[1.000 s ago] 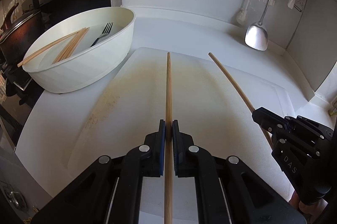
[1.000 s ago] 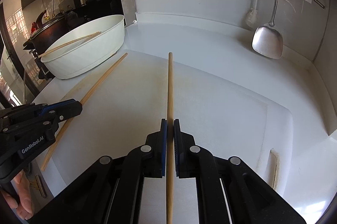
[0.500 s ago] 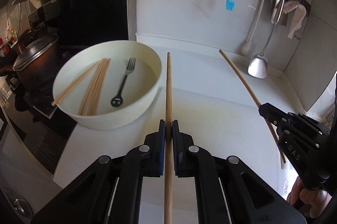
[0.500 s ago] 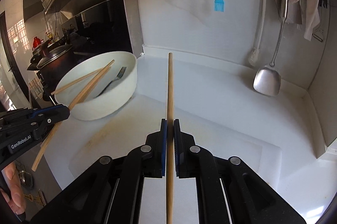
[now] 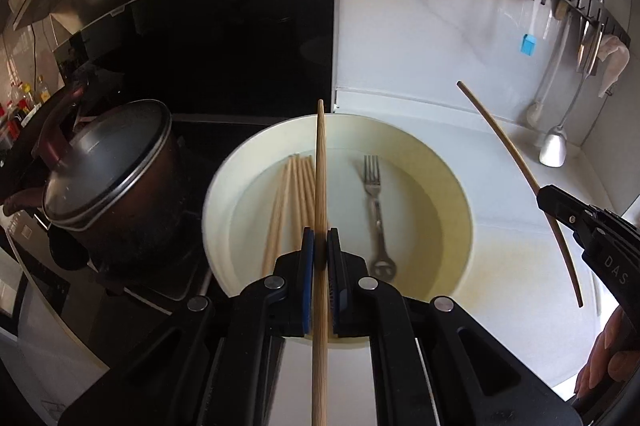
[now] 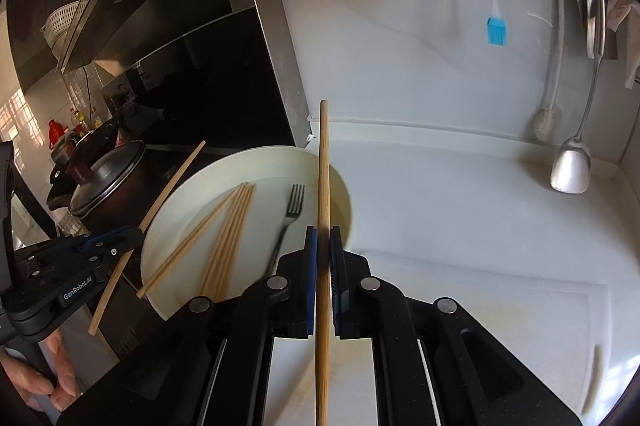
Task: Organize utensils
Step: 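Carry the left tool's chopstick while the right tool carries its chopstick into the bowl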
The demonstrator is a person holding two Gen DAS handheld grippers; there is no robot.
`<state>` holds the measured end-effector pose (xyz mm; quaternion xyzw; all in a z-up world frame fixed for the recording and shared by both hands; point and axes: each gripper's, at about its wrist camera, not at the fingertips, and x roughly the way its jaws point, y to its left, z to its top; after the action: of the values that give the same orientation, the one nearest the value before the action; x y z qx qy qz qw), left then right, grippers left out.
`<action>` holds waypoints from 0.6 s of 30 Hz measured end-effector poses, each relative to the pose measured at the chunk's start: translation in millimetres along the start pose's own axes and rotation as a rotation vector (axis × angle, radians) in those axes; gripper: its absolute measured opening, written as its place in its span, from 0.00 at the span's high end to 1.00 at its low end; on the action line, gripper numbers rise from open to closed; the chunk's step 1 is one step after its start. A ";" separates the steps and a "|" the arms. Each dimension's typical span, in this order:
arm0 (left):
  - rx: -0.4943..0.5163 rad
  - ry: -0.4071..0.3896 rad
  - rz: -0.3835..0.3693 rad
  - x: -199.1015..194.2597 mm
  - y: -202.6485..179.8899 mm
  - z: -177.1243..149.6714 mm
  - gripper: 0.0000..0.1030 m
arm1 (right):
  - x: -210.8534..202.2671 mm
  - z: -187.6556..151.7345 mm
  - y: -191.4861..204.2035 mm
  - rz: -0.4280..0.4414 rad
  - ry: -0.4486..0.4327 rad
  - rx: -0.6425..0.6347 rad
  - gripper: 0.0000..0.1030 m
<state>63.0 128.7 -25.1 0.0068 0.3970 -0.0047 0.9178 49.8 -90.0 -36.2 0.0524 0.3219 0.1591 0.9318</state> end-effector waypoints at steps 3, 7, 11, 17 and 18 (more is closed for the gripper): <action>0.003 0.023 0.005 17.5 21.1 7.1 0.93 | 25.5 3.3 22.4 0.013 0.033 0.027 0.94; -0.001 0.066 -0.010 41.8 33.6 11.1 0.93 | 57.8 4.8 43.5 0.020 0.088 0.043 0.94; 0.008 0.099 -0.025 58.2 35.5 12.1 0.93 | 79.6 8.2 55.7 0.025 0.129 0.027 0.94; -0.005 0.170 -0.031 85.7 35.8 7.6 0.93 | 102.0 14.2 59.7 0.026 0.169 0.024 0.94; -0.004 0.179 -0.028 90.6 35.8 8.4 0.93 | 105.7 14.6 60.1 0.026 0.177 0.021 0.94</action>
<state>131.6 164.1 -85.1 0.0000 0.4774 -0.0164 0.8785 121.5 1.6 -74.3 0.0520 0.4040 0.1717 0.8970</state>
